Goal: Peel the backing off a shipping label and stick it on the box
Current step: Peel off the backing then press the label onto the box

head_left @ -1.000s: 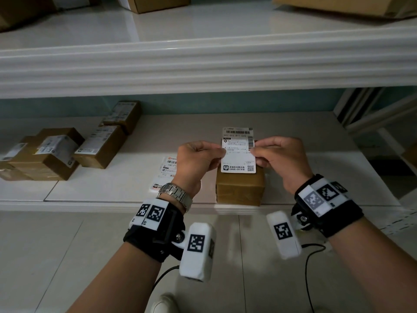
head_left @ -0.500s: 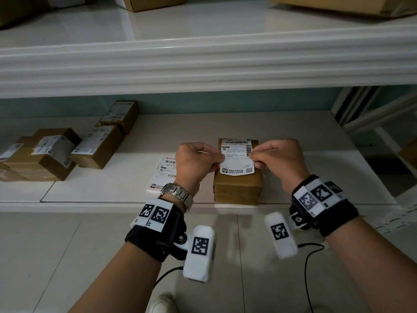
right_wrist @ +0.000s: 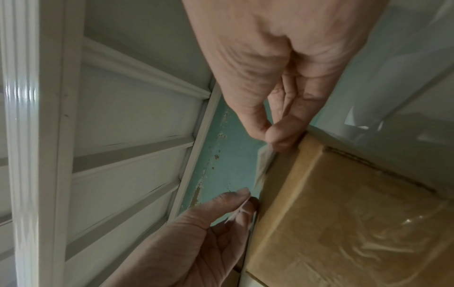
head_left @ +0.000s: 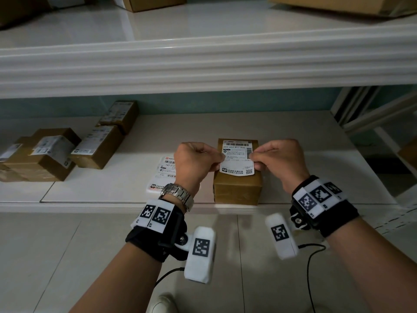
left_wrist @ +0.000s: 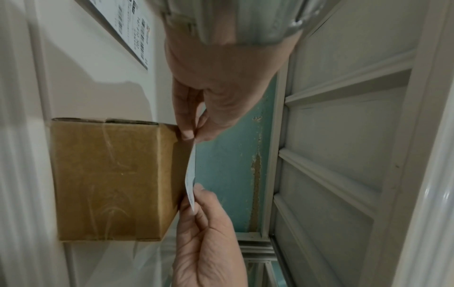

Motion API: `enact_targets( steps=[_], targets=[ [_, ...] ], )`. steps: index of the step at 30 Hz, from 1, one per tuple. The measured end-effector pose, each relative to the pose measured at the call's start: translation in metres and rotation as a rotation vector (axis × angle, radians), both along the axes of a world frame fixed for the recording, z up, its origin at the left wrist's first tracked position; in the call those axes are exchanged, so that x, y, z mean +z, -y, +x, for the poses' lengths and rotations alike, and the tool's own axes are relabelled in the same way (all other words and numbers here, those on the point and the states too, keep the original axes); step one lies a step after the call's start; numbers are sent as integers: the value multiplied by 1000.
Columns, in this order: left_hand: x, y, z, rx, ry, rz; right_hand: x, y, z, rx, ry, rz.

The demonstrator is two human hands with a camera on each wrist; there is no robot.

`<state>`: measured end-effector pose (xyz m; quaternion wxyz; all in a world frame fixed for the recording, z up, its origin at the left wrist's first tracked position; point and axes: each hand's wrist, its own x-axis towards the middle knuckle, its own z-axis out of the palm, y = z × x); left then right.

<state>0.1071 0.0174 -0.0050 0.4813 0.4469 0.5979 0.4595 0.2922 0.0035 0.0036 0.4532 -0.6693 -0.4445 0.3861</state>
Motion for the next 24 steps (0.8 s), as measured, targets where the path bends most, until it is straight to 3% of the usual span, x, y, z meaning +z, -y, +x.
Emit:
enact_targets(
  steps=[24],
  targets=[
    [2, 0, 0, -9, -69, 8, -6, -1, 0, 25, 144, 95]
  ],
)
